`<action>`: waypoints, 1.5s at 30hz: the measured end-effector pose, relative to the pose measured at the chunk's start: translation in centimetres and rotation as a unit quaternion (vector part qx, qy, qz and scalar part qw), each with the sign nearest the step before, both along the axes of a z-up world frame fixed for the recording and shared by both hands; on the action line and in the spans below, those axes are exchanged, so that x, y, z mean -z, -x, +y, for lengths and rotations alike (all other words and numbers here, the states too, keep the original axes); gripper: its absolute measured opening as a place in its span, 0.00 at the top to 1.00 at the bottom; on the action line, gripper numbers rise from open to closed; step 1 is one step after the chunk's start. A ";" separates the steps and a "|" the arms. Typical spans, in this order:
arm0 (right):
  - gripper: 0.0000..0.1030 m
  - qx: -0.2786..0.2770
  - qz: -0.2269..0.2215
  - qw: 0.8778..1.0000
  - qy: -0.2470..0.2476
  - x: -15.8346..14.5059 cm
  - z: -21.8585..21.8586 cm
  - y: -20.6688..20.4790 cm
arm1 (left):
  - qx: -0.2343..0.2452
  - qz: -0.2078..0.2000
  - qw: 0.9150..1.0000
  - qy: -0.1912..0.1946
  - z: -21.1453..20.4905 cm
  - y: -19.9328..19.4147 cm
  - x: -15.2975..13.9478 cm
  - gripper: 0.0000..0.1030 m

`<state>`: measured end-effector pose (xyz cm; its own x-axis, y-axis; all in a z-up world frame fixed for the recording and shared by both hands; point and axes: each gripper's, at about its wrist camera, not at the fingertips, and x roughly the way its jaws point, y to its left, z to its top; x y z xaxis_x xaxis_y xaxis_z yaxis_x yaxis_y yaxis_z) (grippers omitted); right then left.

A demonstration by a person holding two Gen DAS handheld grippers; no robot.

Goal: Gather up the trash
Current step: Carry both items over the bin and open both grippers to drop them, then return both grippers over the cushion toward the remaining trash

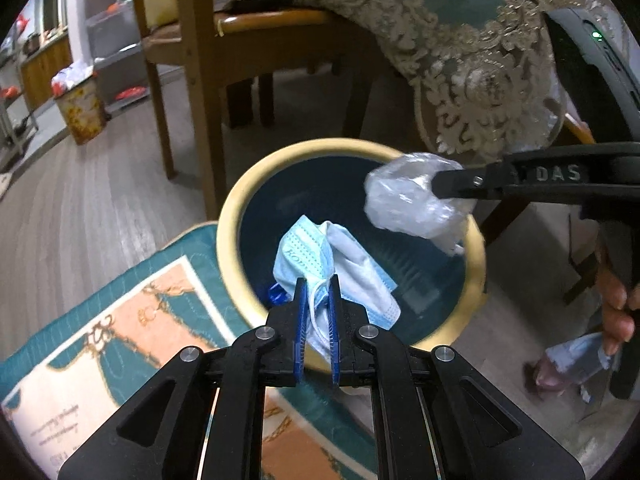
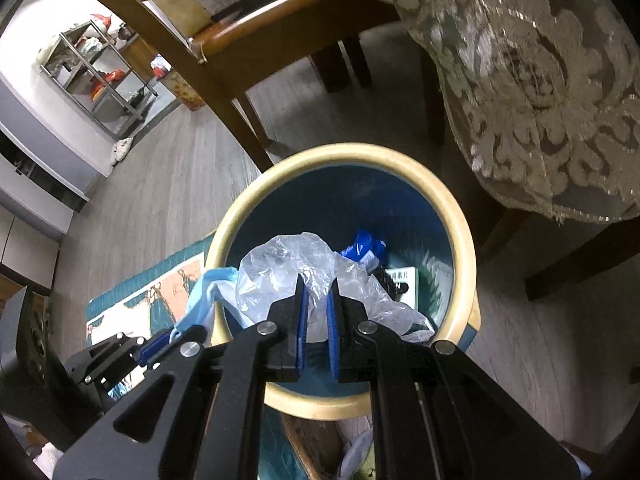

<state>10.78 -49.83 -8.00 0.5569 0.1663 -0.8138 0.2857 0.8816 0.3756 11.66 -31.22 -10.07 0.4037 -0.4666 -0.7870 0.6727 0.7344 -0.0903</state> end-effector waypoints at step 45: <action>0.06 -0.075 -0.054 0.995 0.027 -5.4 12.0 1.3 | -0.184 -0.041 0.982 0.023 22.7 2.2 -8.0 0.19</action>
<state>9.51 -37.82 -2.55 0.6140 0.2113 -0.7605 0.1093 0.9314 0.3471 9.43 -8.51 -2.08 0.6134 -0.3108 -0.7260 0.3683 0.9258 -0.0852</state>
